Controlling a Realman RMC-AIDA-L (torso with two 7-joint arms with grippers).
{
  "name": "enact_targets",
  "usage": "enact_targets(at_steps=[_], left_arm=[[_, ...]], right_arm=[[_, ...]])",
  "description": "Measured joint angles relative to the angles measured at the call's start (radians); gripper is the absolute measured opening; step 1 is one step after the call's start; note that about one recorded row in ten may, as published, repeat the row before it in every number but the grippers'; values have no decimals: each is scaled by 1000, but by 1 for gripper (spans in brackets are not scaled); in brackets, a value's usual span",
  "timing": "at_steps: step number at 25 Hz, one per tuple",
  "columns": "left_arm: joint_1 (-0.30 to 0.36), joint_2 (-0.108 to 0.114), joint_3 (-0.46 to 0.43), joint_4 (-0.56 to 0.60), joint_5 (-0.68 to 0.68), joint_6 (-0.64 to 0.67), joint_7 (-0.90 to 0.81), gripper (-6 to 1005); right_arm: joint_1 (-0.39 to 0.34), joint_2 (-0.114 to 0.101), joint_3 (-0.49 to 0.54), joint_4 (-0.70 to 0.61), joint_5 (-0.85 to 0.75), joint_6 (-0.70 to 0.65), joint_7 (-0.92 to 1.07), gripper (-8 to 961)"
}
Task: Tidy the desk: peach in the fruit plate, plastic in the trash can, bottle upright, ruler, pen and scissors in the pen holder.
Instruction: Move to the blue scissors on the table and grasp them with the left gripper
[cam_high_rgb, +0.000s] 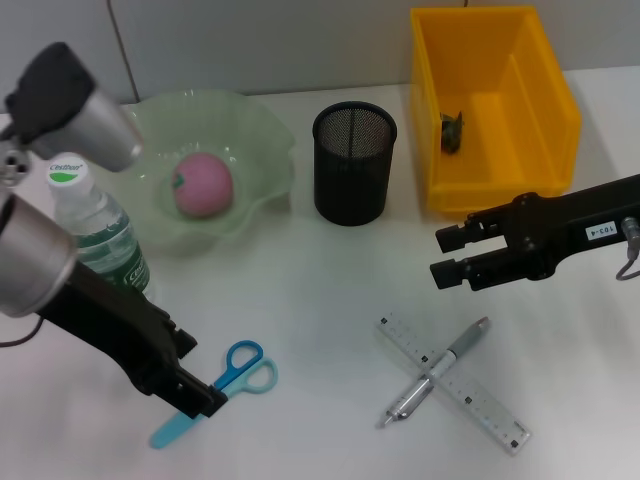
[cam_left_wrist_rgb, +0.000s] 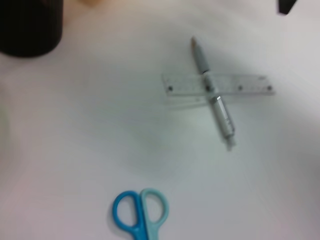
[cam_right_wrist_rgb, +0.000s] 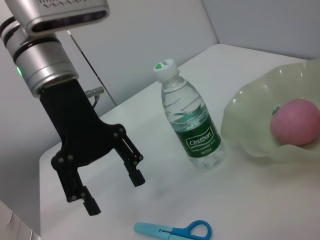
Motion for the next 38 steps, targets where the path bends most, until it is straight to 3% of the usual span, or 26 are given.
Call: enact_targets(at_steps=[9, 15, 38], left_arm=[[-51, -6, 149, -11, 85, -44, -129, 799], [-69, -9, 271, -55, 148, -148, -185, 800], [-69, -10, 341, -140, 147, -255, -184, 800]], right_arm=[[-1, -4, 5, -2, 0, 0, 3, 657], [3, -5, -1, -4, 0, 0, 11, 657], [22, -14, -1, 3, 0, 2, 11, 657]])
